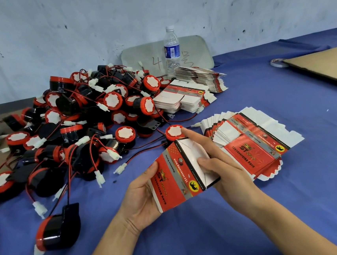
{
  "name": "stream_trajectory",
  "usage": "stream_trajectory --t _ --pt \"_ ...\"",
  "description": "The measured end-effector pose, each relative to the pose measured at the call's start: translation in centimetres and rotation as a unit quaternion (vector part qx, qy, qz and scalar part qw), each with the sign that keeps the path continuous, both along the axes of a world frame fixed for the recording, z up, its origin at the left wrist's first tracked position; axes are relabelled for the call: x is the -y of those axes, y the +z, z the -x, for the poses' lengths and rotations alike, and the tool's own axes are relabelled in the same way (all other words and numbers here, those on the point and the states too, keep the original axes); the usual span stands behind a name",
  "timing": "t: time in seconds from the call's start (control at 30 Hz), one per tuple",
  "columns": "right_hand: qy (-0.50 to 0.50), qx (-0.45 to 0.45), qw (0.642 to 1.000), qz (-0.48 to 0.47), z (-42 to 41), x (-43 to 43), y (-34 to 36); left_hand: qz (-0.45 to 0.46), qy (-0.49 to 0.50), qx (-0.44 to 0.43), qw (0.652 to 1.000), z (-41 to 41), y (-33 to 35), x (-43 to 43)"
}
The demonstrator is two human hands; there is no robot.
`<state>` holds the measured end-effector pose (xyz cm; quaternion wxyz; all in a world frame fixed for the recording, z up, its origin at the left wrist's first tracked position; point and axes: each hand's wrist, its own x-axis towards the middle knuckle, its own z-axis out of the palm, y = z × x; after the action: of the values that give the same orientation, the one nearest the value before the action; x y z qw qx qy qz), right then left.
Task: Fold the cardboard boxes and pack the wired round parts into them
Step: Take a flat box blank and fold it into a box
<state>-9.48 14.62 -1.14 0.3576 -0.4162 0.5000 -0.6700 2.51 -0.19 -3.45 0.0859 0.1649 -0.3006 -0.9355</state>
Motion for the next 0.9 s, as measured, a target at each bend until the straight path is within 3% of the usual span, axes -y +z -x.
stream_trajectory --t 0.13,0.33,0.43,0.5,0.53,0.57,0.6,0.63,0.67,0.8,0.9 --pt "-0.057 0.038 0.997 -0.020 0.1 0.5 0.0 -0.012 0.034 -0.002 0.999 0.1 0.4 -0.1" --pt "-0.108 -0.023 0.992 -0.061 0.2 0.6 0.4 0.024 0.072 -0.009 0.997 0.0 1.3 -0.7" --pt "-0.120 0.146 0.979 -0.073 0.0 1.1 0.3 0.044 0.039 -0.088 0.994 -0.1 2.1 -1.6" --pt "-0.137 0.219 0.958 -0.120 0.1 1.4 0.1 0.231 0.060 -0.051 0.970 -0.1 2.6 -2.2" --pt "-0.136 0.232 0.953 -0.141 0.2 1.4 -0.1 0.388 0.071 -0.017 0.919 -0.1 2.5 -2.3" --pt "-0.125 0.240 0.950 -0.156 0.1 1.5 -0.2 0.561 0.062 -0.007 0.826 -0.2 2.3 -2.5" --pt "-0.107 0.241 0.950 -0.167 0.1 1.5 -0.5 0.714 0.057 -0.029 0.697 -0.3 1.7 -2.5" --pt "-0.094 0.239 0.949 -0.180 -0.1 1.6 -0.6 0.802 0.050 -0.048 0.593 -0.3 1.3 -2.4" --pt "-0.091 0.229 0.948 -0.200 -0.1 1.6 -0.8 0.840 0.048 -0.041 0.538 -0.2 1.0 -2.4" --pt "-0.098 0.132 0.945 -0.282 0.0 1.6 -0.8 0.909 0.064 0.035 0.411 0.3 0.4 -2.6" --pt "-0.202 -0.126 0.932 -0.274 0.7 1.1 -0.8 0.934 0.098 0.040 0.340 0.3 0.4 -2.4"
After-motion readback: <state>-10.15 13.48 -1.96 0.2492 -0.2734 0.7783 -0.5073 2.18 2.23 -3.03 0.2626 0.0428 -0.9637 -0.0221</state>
